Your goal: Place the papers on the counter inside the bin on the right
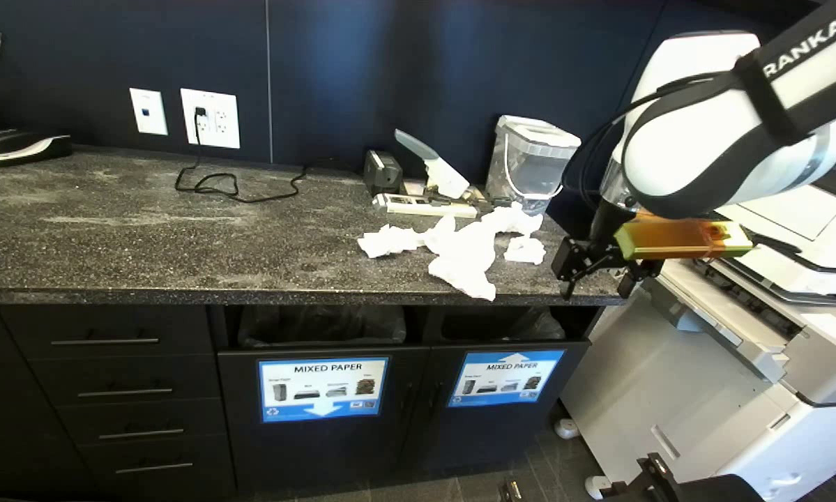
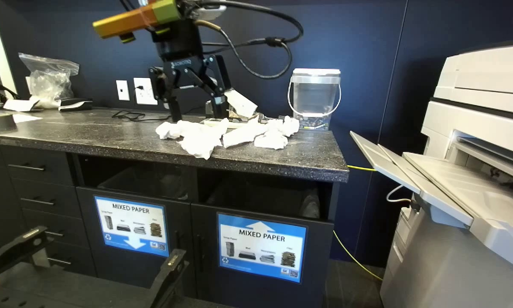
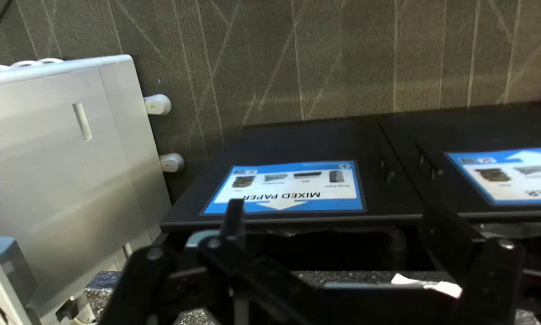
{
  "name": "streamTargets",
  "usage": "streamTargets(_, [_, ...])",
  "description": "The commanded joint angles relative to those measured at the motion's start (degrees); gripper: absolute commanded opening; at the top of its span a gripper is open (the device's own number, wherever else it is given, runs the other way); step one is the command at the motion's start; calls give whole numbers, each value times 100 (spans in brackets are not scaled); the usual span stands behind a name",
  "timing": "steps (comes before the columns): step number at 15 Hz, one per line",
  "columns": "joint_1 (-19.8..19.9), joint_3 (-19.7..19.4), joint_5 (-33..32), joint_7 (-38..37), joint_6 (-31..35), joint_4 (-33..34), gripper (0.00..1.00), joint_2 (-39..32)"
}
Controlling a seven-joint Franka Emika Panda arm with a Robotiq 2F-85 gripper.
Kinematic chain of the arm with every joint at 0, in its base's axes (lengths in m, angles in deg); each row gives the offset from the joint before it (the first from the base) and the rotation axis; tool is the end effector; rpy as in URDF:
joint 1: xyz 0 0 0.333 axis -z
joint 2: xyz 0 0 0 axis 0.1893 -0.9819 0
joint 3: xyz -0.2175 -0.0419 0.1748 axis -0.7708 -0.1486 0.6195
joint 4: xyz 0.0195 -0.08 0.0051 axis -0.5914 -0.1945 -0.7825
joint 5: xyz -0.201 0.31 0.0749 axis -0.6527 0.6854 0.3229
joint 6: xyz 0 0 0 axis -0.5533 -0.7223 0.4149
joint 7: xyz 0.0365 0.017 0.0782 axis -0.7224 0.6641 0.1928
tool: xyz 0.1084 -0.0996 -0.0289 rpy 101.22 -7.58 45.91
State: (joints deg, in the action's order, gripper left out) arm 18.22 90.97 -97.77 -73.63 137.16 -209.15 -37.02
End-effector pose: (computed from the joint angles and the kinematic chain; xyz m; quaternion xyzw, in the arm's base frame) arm 0.4009 -0.0192 0.2477 0.9938 -0.0467 0.0468 0.0894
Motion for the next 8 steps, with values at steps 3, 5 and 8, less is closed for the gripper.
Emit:
streamTargets(3, [239,-562,-71,3,1148,1224,100,-1752])
streamTargets(5, [137,-766,232,143,1362,1711,100,-2303])
streamTargets(8, [64,-857,854,455,1534,2420,100,-3052])
